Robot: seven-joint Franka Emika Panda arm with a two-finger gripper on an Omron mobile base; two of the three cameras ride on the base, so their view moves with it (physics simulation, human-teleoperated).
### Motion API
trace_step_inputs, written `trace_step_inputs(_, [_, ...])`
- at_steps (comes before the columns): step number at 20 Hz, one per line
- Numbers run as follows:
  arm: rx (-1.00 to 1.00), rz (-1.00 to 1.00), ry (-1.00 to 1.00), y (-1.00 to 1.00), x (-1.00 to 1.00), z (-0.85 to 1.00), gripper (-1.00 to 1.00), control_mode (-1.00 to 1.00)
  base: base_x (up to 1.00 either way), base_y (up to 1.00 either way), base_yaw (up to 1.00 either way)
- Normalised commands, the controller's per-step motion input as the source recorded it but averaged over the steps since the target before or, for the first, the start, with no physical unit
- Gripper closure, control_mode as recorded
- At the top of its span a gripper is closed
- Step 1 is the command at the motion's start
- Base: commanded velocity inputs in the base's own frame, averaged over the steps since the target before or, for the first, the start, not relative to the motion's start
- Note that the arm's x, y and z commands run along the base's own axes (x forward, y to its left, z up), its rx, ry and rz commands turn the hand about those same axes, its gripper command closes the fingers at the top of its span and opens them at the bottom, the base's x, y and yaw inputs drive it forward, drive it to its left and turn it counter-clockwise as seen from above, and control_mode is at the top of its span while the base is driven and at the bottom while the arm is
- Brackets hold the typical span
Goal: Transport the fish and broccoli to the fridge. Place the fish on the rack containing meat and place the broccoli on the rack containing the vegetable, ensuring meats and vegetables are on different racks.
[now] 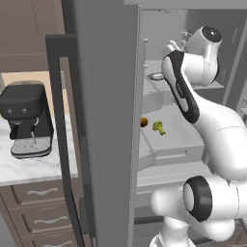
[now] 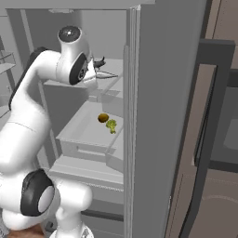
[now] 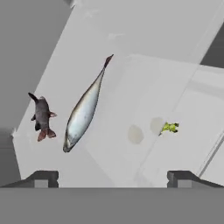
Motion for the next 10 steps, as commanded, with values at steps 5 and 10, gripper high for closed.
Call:
trace_step_inputs(5, [-0.05,0.09,-0.05,0.10,-1.00,-0.09,-1.00,-1.00,0.00,0.00,0.00])
trace_step_inputs(10, [-0.11,0.15,0.07,0.02,-1.00,0.00,-1.00,-1.00,0.00,0.00,0.00])
